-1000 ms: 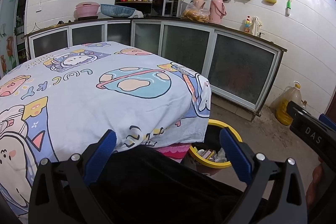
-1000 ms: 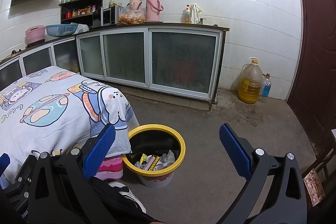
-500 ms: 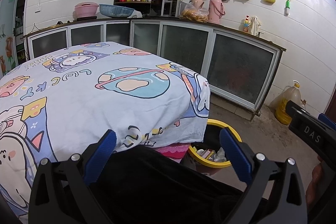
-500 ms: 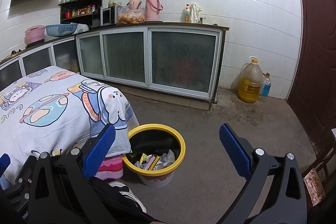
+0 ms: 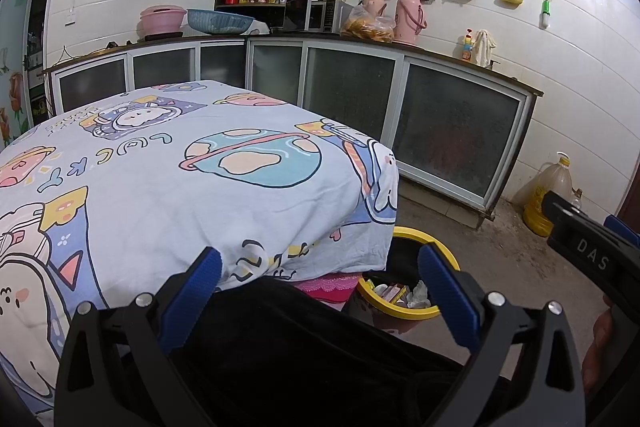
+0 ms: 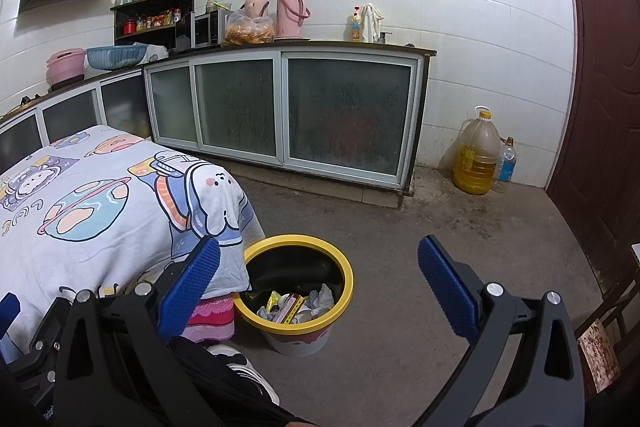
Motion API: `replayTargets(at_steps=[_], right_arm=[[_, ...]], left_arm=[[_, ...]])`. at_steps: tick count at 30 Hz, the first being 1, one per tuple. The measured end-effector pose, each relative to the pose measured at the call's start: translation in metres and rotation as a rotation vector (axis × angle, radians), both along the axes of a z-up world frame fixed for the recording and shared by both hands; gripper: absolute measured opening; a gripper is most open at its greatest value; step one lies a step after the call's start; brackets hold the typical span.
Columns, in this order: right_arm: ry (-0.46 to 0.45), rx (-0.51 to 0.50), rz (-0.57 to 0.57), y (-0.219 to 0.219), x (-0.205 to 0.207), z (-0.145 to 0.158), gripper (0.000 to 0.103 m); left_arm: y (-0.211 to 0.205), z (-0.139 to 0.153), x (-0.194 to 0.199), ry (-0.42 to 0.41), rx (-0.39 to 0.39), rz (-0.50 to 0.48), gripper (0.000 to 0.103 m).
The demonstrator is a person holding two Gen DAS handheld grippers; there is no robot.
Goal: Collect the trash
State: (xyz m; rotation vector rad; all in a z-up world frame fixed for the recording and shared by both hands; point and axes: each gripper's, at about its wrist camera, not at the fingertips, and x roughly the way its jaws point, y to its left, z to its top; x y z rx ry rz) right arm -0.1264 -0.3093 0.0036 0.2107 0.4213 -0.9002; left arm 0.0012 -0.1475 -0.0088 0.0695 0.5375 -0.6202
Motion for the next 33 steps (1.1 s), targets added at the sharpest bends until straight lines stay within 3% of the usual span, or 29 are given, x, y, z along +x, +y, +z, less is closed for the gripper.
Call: replayTargets(at_steps=[33], right_arm=[[0.001, 0.002, 0.001, -0.0011, -0.0009, 0.0009, 0.095]], left_arm=[[-0.0005, 0.0006, -0.0006, 0.001, -0.001, 0.002, 0.095]])
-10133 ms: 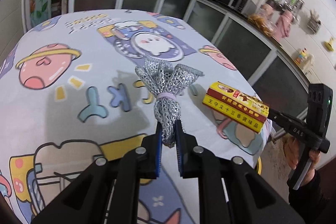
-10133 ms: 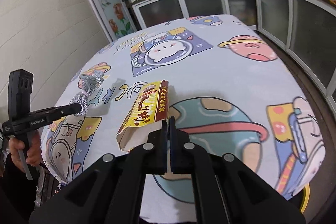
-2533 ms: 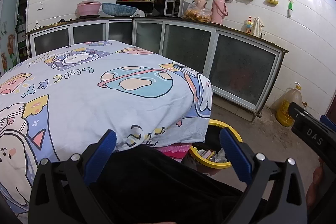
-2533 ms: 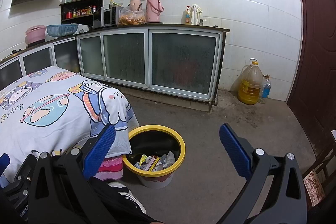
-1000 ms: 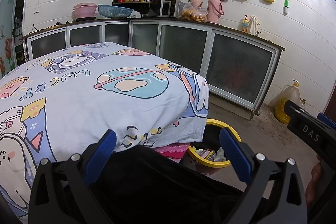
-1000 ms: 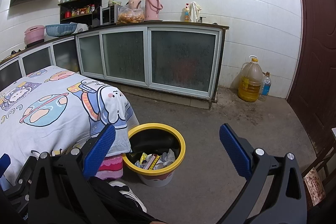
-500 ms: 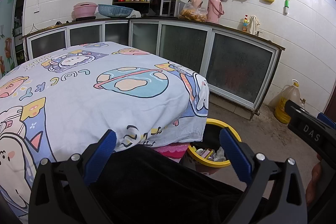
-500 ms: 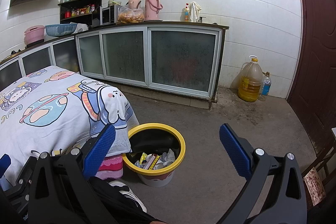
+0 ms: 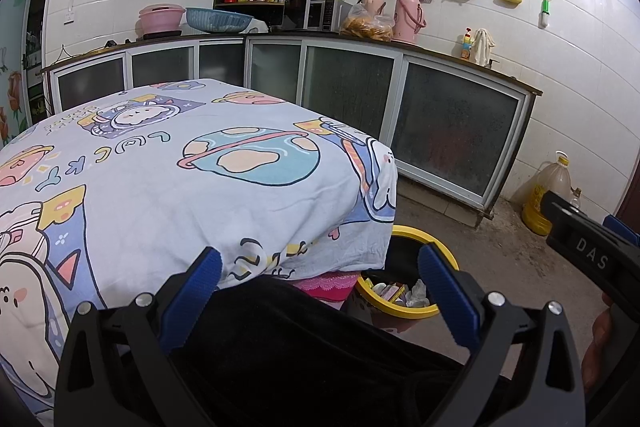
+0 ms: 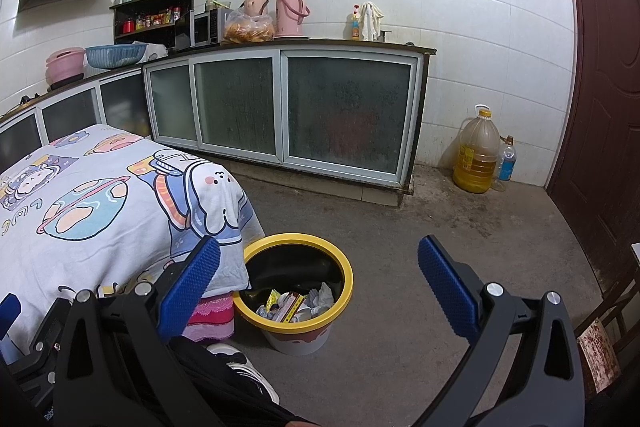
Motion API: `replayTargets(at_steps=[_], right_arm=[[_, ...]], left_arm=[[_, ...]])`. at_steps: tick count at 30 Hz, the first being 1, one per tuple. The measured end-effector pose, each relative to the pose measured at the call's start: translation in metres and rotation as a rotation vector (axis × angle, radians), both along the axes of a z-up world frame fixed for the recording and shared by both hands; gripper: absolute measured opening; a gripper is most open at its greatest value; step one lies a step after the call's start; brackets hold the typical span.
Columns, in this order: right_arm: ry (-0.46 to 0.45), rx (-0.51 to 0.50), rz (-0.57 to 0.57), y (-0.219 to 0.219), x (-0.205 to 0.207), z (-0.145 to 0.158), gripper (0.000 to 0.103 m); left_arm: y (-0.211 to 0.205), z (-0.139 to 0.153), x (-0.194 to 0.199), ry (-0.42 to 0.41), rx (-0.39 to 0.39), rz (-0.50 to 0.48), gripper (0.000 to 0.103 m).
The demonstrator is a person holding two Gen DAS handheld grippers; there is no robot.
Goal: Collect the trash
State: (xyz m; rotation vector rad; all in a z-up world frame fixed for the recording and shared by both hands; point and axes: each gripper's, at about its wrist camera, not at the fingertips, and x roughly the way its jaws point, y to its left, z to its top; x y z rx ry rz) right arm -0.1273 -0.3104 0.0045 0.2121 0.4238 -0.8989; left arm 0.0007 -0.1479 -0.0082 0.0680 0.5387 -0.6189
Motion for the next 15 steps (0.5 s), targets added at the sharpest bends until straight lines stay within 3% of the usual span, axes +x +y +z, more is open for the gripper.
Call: replayTargets(at_steps=[15], right_arm=[[0.003, 0.006, -0.004, 0.0013, 0.0005, -0.0021, 0.095]], left_arm=[[-0.0001, -0.0008, -0.0003, 0.003, 0.001, -0.002, 0.095]])
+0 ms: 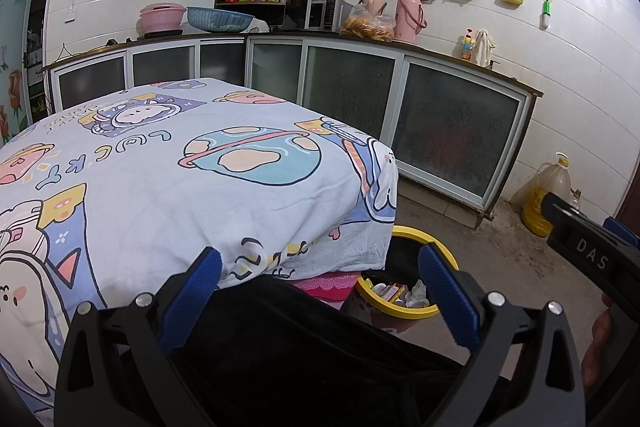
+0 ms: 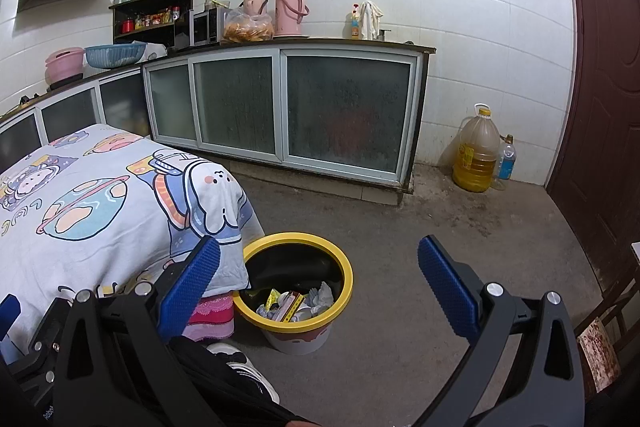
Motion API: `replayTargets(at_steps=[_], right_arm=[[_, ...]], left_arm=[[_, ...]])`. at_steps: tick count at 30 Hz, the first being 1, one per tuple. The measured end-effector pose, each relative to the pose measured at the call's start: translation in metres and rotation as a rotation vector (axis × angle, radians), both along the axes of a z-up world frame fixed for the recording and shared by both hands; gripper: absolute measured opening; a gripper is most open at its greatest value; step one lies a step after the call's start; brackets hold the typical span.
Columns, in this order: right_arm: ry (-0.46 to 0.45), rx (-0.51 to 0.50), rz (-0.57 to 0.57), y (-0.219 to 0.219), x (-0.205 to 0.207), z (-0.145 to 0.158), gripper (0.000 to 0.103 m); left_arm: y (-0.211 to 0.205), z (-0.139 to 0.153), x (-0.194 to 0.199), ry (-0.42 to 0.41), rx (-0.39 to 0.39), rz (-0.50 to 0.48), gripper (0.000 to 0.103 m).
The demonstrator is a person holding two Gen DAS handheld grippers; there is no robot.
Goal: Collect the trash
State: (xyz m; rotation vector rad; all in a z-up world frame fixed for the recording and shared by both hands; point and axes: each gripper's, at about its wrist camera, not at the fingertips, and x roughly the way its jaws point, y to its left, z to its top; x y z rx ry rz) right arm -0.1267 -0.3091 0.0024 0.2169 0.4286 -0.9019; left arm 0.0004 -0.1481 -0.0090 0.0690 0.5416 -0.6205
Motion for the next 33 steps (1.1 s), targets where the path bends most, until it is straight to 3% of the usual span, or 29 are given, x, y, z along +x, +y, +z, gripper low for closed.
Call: replayTargets(at_steps=[33], right_arm=[[0.005, 0.007, -0.002, -0.0003, -0.0006, -0.0045, 0.095]], left_arm=[[0.0, -0.0015, 0.0031, 0.006, 0.011, -0.006, 0.095]])
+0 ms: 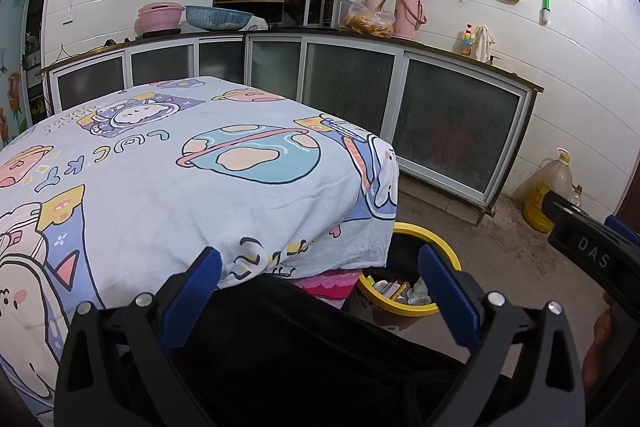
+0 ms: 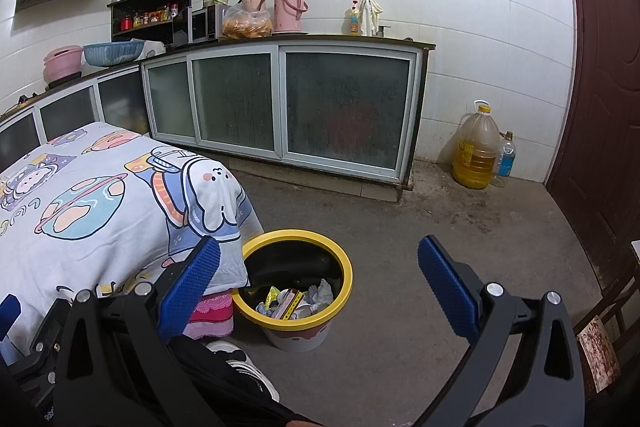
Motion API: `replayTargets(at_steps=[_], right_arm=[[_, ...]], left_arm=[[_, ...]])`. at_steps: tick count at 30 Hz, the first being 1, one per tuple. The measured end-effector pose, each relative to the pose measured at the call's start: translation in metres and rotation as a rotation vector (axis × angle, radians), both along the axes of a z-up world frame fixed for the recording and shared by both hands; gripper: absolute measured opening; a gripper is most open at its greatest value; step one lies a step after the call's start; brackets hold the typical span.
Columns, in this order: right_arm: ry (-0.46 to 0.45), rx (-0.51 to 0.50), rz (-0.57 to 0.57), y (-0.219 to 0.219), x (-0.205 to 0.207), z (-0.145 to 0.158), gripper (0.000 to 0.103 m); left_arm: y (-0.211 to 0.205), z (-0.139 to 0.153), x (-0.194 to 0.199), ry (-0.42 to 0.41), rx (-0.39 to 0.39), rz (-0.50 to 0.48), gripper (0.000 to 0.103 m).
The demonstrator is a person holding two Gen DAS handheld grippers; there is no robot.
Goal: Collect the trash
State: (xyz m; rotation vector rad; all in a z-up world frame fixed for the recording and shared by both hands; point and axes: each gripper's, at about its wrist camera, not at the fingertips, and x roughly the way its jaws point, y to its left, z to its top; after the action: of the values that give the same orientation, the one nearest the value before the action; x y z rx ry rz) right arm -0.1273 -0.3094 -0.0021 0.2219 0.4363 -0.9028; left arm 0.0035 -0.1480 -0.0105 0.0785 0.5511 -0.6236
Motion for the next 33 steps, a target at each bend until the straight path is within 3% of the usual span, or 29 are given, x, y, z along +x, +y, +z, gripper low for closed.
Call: replayTargets(at_steps=[33], right_arm=[[0.005, 0.007, -0.001, -0.0041, -0.0002, -0.0017, 0.095]], left_arm=[[-0.0003, 0.0006, 0.001, 0.0, 0.0, -0.002, 0.095]])
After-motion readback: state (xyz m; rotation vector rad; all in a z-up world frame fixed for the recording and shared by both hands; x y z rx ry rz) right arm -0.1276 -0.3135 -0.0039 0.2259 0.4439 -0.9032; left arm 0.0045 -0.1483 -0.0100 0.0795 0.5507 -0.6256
